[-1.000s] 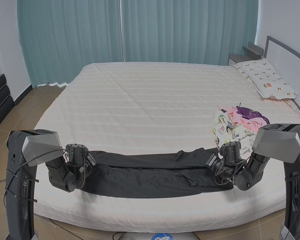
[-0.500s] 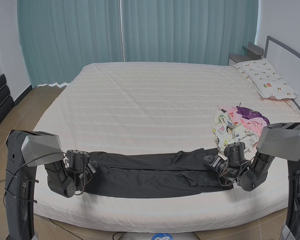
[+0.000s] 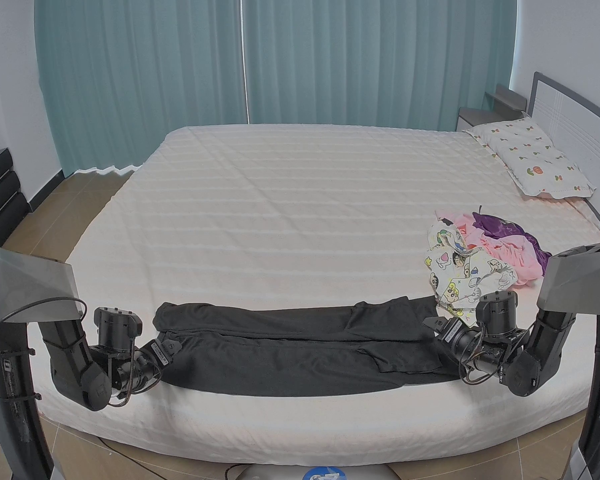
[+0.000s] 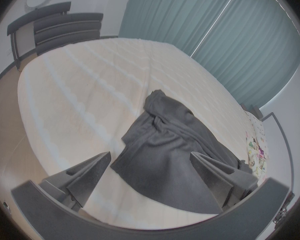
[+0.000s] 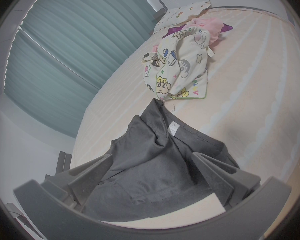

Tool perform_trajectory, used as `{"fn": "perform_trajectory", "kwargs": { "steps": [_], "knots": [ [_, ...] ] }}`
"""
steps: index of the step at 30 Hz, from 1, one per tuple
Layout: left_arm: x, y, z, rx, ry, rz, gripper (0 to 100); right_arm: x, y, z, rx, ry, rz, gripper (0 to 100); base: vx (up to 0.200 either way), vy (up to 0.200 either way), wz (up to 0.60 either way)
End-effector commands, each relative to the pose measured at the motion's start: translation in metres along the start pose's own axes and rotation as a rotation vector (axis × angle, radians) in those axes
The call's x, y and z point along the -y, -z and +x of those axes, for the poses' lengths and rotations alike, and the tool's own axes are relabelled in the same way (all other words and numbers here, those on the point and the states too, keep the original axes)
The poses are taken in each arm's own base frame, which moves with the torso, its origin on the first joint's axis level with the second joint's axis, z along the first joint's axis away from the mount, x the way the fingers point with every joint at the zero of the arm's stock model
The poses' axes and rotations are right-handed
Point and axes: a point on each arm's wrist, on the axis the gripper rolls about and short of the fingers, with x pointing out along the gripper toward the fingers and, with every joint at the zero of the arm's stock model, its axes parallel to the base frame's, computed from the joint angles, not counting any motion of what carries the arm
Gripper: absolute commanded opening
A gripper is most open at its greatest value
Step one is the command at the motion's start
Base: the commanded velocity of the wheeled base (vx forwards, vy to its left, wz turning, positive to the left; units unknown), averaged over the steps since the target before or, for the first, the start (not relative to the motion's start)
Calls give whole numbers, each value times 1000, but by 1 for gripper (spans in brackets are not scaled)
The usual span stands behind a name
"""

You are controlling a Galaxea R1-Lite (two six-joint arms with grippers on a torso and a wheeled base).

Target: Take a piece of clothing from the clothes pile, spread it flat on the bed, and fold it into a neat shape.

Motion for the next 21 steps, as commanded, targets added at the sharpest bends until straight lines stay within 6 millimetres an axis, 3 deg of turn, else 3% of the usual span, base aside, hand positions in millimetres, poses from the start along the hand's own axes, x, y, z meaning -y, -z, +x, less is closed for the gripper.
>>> {"fn": "perform_trajectory", "kwargs": {
  "steps": [1, 10, 11, 14, 21],
  "knots": [
    [-10, 3, 0, -27, -27, -14, 100, 6, 1, -4, -13, 14, 14, 100, 0, 0, 0],
    [-11, 1, 26, -12, -40, -20, 100, 5, 6, -4, -45, 1, 17, 100, 0, 0, 0],
    [-11, 1, 27, -11, -39, -20, 0, 5, 6, -4, -45, 1, 17, 100, 0, 0, 0],
    [-17, -7, 36, 14, -53, -37, 0, 7, 7, -5, -52, 7, 16, 100, 0, 0, 0],
    [-27, -8, 20, 23, -105, -45, 0, 7, 8, -6, -54, 10, 14, 100, 0, 0, 0]
  ]
}}
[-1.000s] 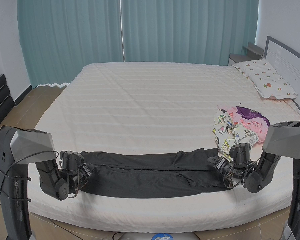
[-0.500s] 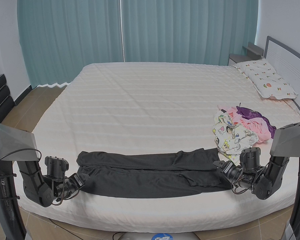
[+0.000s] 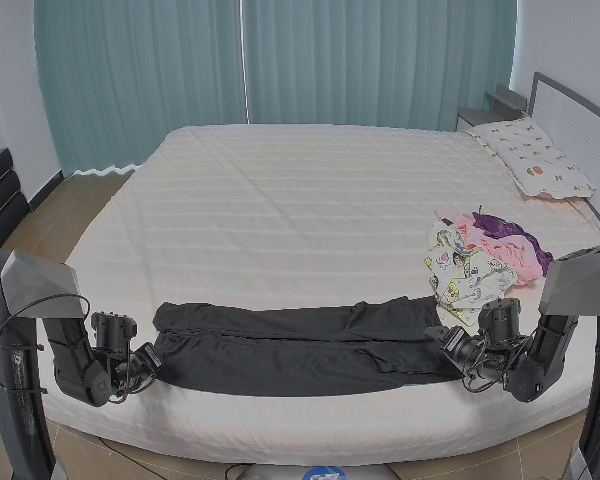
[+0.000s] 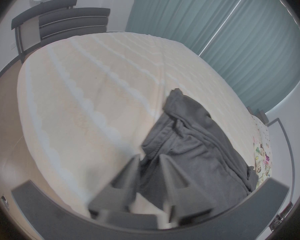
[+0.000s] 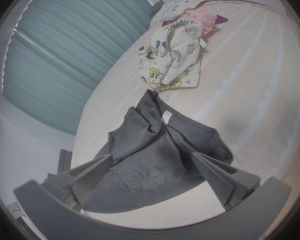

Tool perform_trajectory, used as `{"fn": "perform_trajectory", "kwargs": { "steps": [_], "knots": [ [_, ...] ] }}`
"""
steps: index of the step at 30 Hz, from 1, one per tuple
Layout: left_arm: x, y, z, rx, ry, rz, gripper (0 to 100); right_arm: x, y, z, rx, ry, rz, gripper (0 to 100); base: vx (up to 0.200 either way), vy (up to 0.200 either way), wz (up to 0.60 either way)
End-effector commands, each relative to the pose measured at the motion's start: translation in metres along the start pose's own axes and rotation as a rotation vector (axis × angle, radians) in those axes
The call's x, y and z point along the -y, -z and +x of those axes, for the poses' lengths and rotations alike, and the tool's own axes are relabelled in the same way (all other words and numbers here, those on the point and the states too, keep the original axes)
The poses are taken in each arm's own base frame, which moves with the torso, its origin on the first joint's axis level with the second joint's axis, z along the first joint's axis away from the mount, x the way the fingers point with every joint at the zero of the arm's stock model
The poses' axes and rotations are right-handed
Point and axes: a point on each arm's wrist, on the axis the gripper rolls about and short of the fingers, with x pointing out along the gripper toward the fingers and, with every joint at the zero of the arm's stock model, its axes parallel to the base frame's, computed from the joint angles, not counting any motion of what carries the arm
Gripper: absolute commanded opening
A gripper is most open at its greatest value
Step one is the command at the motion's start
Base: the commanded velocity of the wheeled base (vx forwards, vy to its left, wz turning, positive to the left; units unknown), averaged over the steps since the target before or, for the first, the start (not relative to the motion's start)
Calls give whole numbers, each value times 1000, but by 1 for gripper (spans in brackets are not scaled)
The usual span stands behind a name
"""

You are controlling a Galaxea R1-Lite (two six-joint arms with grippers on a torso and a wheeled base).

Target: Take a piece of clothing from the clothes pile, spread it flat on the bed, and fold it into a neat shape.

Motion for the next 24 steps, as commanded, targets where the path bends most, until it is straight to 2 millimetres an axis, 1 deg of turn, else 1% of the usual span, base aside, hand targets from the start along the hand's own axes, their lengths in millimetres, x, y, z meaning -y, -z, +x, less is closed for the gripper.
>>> {"fn": "perform_trajectory", "kwargs": {
  "steps": [1, 2, 4, 9, 16, 17, 24],
  "knots": [
    [-5, -3, -6, 12, -26, -6, 0, 1, 1, 0, -2, 3, -1, 100, 0, 0, 0],
    [-4, -5, -10, 24, -34, 1, 0, 1, 1, 0, -3, 4, -1, 100, 0, 0, 0],
    [-6, -4, -12, 24, -55, 18, 0, 1, 1, 0, -3, 4, -1, 100, 0, 0, 0],
    [-11, -4, -12, 42, -112, 65, 0, 1, 1, 0, -3, 4, -1, 100, 0, 0, 0],
    [-16, -4, -12, 38, -128, 81, 0, 2, 1, -1, -5, 9, -4, 100, 0, 0, 0],
    [-16, -4, -12, 38, -128, 81, 100, 2, 1, -1, -6, 10, -5, 100, 0, 0, 0],
    [-15, -7, -12, 55, -126, 75, 100, 4, 0, -3, -4, 17, -9, 100, 0, 0, 0]
  ]
}}
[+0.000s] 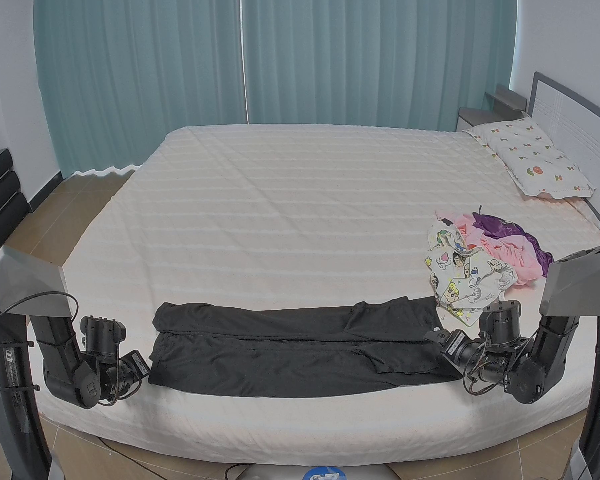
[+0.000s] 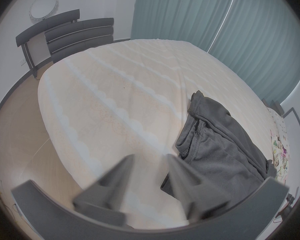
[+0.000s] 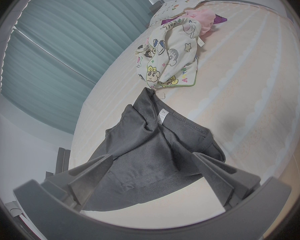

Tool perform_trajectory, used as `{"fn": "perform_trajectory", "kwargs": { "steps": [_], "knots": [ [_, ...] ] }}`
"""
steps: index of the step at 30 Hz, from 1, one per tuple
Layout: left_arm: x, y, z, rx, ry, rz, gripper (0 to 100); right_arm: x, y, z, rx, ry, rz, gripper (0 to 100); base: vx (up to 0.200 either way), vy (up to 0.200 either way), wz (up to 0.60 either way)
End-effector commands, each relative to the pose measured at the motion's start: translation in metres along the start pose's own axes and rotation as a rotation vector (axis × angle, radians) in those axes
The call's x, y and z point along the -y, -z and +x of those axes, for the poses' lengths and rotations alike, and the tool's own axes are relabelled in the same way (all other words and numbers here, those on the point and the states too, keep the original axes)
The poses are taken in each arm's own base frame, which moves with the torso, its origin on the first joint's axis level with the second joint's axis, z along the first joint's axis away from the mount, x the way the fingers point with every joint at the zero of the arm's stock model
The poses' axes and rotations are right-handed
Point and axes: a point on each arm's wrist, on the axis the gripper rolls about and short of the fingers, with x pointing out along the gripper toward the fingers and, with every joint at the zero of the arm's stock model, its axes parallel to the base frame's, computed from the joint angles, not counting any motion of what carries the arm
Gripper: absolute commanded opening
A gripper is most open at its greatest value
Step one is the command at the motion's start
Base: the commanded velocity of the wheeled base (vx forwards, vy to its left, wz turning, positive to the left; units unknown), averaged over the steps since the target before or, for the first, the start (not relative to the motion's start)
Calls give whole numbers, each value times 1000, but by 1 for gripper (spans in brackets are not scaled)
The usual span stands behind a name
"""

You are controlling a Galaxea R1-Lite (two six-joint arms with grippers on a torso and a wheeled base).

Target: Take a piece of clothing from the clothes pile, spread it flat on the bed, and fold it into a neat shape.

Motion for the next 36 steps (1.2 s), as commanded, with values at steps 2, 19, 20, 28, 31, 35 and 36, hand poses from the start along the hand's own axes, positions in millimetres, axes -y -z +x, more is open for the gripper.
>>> {"fn": "perform_trajectory", "kwargs": {
  "steps": [2, 19, 20, 28, 31, 35, 36],
  "knots": [
    [2, -5, 0, 18, 17, -18, 100, 2, -4, 0, 10, 3, 8, 100, 0, 0, 0],
    [14, -27, -3, -21, 216, -190, 100, 4, -8, 20, -27, -33, 35, 100, 0, 0, 0],
    [15, -28, -2, -25, 224, -202, 100, 5, -7, 21, -31, -32, 32, 100, 0, 0, 0],
    [18, -32, 1, -14, 239, -214, 100, 1, 4, 29, -55, -40, 2, 100, 0, 0, 0],
    [18, -39, 3, 11, 246, -224, 100, 0, 3, 26, -47, -39, 0, 100, 0, 0, 0],
    [25, -54, 6, 60, 274, -229, 100, 3, -1, 19, -43, -34, 10, 100, 0, 0, 0],
    [27, -56, 7, 66, 277, -222, 100, 4, 0, 18, -49, -29, 10, 100, 0, 0, 0]
  ]
}}
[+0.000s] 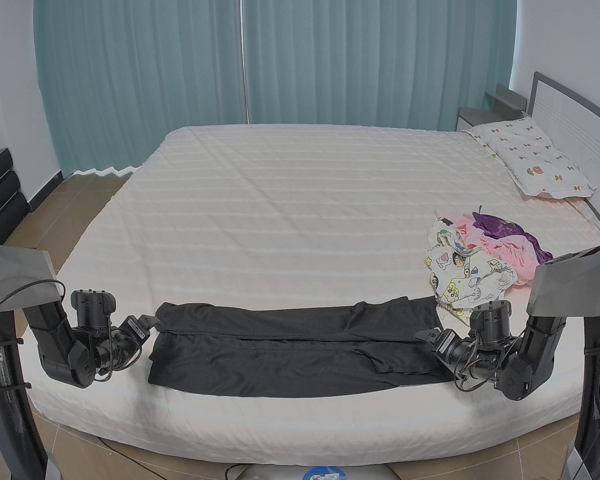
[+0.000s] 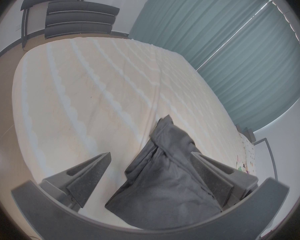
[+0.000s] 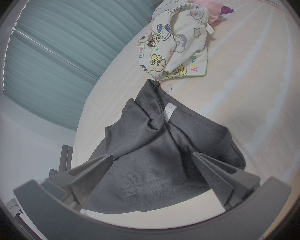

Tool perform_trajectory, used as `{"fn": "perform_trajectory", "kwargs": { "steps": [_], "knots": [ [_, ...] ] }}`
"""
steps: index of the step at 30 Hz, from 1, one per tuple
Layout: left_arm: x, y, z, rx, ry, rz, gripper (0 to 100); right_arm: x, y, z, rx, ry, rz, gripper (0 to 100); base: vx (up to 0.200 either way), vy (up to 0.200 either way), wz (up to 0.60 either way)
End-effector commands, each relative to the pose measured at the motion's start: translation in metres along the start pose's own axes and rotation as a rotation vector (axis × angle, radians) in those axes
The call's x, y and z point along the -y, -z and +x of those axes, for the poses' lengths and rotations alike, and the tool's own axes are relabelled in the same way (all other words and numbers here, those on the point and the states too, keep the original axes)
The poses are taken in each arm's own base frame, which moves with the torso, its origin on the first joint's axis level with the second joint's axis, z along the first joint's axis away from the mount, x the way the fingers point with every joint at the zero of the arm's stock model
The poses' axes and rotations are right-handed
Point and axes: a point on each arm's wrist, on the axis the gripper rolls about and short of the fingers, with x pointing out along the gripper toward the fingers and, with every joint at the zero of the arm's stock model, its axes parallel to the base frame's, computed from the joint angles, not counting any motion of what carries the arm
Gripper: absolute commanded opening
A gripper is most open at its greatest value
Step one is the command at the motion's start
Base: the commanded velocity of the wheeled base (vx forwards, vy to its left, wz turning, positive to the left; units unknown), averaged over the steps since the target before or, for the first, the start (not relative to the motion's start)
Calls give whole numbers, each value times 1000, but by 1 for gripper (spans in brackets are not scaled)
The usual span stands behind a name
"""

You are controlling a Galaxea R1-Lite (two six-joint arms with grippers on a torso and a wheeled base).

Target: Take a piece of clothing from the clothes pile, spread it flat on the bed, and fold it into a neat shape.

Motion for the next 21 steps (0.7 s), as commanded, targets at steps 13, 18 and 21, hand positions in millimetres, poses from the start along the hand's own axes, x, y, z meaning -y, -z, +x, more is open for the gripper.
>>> {"fn": "perform_trajectory", "kwargs": {
  "steps": [13, 18, 21],
  "knots": [
    [20, -8, 40, -138, 107, 299, 100, 8, 7, -11, -10, 7, -10, 100, 0, 0, 0],
    [22, 2, 53, -160, 119, 402, 100, 9, 8, -12, -15, 8, -10, 100, 0, 0, 0],
    [22, 8, 64, -165, 128, 474, 100, 9, 10, -12, -19, 9, -12, 100, 0, 0, 0]
  ]
}}
